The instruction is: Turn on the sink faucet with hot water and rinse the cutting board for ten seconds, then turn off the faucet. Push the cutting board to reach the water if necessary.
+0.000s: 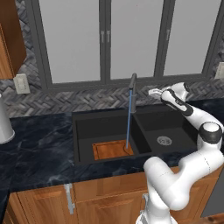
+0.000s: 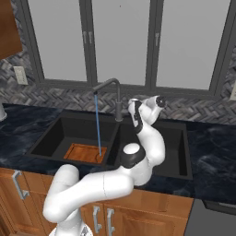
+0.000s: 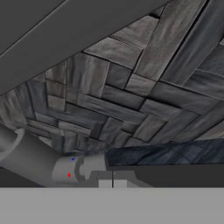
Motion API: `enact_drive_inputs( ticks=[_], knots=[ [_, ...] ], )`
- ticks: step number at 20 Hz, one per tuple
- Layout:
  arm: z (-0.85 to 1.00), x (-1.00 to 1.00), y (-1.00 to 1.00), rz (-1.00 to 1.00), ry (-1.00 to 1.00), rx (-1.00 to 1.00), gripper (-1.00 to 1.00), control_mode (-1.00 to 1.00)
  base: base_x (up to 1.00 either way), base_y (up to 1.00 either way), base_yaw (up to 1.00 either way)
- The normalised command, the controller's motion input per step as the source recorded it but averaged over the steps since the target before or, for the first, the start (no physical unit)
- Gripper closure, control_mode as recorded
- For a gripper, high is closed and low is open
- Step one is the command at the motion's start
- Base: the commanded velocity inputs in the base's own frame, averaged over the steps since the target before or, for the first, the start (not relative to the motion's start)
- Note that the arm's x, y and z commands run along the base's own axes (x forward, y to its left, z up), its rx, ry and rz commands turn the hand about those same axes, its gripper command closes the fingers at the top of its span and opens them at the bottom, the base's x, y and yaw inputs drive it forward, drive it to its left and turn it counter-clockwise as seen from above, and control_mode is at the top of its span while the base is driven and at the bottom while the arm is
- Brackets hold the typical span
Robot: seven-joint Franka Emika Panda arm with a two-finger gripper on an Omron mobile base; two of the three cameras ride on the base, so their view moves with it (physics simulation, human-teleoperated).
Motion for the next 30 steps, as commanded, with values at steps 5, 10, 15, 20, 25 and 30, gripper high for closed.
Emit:
enact_drive_inputs(
  ticks=[5,10,15,20,25,30],
  knots=[
    [-0.04,0.00,0.14,0.00,0.04,-0.05,1.00,-1.00,0.00,0.00,0.00],
    [-0.03,0.00,0.23,0.00,0.03,-0.05,1.00,-1.00,0.00,0.00,0.00],
    [-0.01,0.00,0.10,0.00,0.01,-0.01,1.00,-1.00,0.00,0.00,0.00],
    [0.00,0.00,0.00,0.00,0.00,0.00,1.00,-1.00,0.00,0.00,0.00],
    [0.00,0.00,0.00,0.00,0.00,0.00,1.00,-1.00,0.00,0.00,0.00],
    [0.00,0.00,0.00,0.00,0.00,0.00,1.00,-1.00,0.00,0.00,0.00]
  ],
)
